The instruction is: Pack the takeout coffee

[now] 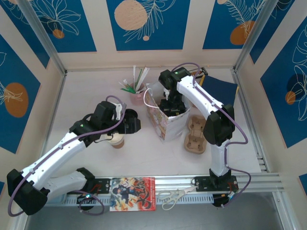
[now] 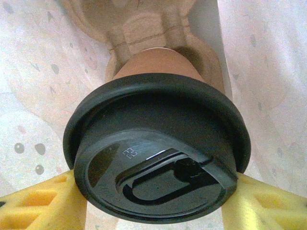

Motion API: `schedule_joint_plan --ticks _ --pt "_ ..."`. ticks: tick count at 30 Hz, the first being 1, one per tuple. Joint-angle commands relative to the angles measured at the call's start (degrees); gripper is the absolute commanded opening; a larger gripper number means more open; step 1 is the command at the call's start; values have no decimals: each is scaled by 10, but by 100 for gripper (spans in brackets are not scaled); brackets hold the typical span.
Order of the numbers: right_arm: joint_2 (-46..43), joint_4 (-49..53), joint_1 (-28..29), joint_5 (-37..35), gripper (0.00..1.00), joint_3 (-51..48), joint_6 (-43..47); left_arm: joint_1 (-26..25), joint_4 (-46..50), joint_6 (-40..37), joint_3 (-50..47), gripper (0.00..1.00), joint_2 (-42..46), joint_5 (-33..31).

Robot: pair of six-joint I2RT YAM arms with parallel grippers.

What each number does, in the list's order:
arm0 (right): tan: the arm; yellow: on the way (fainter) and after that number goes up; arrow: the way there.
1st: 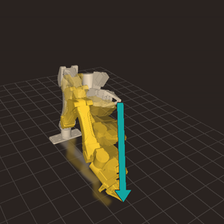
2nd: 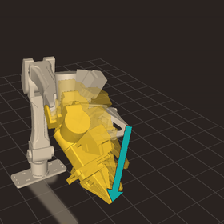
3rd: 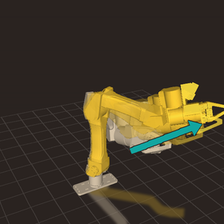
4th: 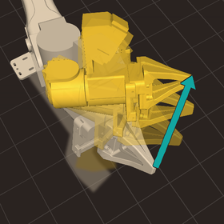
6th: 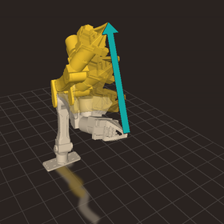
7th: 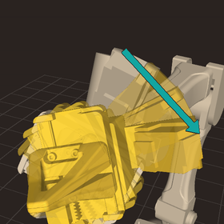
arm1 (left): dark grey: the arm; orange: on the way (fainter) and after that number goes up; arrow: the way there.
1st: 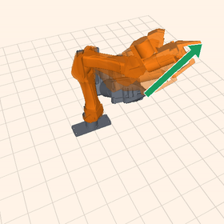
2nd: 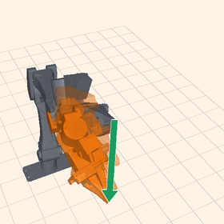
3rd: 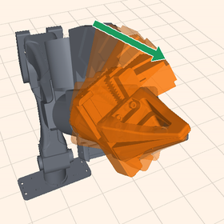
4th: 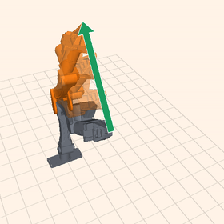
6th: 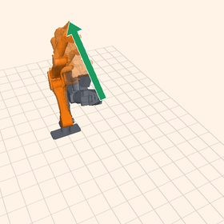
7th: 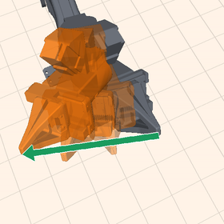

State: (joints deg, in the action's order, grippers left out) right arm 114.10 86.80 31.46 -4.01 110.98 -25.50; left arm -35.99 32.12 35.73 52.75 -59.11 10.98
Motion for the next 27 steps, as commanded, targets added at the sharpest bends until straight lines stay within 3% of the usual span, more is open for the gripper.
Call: schedule_joint_plan --ticks 1,27 --pt "-12 13 -3 14 64 -1 5 6 -9 4 3 100 -3 12" --pt "-20 21 0 13 64 -1 0 6 -9 7 -2 100 1 13"
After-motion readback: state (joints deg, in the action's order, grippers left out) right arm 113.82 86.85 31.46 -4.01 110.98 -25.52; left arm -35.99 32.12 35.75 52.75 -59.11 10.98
